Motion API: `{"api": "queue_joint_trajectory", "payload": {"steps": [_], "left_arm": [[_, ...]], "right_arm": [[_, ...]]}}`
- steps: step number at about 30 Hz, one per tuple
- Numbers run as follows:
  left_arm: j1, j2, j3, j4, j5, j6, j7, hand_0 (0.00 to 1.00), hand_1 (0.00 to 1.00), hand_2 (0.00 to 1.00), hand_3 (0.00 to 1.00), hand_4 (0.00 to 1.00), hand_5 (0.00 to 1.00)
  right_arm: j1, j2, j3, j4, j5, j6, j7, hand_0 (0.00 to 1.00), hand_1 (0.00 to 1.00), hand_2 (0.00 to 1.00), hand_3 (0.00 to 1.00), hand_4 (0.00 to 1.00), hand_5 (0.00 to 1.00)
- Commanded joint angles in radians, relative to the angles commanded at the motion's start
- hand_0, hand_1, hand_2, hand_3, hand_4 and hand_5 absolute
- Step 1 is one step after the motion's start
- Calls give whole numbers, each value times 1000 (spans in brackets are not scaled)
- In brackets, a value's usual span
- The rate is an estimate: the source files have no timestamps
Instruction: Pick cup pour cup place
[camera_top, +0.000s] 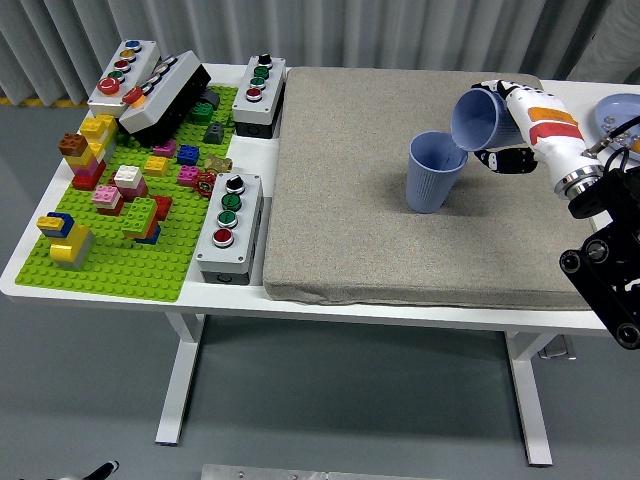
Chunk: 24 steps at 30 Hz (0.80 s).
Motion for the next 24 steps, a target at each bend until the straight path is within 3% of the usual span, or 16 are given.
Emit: {"api": "queue_joint_trajectory", "payload": {"steps": [24], "left_arm": [[0, 4, 10, 0, -8, -1, 2, 818, 777, 816, 743, 543, 998]], "right_arm": [[5, -1, -27, -3, -15, -50, -25, 791, 662, 533, 628, 752, 114]]}}
